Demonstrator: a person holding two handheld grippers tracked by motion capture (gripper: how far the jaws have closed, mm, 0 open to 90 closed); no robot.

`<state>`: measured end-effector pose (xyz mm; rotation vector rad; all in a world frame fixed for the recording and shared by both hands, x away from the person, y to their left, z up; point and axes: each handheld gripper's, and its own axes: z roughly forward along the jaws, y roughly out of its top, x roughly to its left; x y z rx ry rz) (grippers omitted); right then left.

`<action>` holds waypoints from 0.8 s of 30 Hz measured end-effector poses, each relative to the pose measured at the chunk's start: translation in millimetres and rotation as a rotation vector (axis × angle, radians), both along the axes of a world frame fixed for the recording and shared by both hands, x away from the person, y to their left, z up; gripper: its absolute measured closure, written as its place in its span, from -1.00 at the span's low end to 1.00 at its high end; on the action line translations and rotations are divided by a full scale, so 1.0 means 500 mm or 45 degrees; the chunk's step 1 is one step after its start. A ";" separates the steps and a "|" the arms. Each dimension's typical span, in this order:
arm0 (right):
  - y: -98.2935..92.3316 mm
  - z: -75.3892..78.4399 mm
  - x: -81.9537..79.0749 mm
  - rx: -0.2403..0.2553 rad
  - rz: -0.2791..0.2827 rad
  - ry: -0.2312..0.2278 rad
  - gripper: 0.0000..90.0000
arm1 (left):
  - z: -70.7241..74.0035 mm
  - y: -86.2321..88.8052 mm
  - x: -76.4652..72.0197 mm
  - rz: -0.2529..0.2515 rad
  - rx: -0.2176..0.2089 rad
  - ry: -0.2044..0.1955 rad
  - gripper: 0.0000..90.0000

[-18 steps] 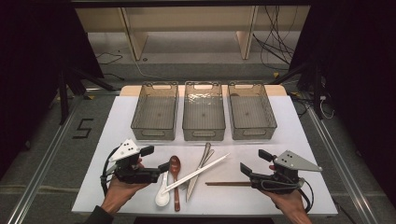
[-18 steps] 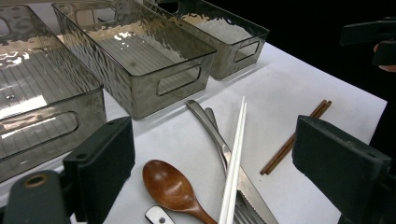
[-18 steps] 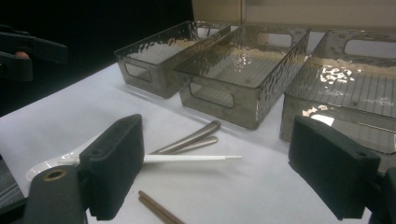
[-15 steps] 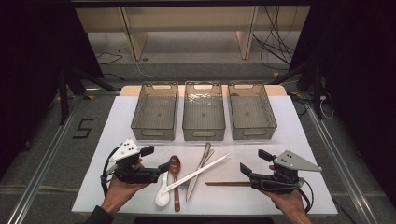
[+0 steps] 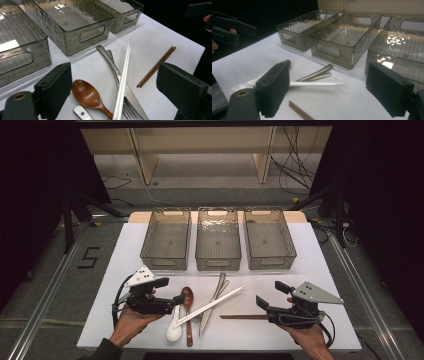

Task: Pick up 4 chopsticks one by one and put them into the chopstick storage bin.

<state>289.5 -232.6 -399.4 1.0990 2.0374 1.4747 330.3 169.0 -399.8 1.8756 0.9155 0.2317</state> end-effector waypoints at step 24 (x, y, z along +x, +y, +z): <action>-0.001 0.001 0.002 -0.001 0.015 0.014 -0.55 | -0.024 -0.122 0.068 -0.209 0.409 0.190 -0.54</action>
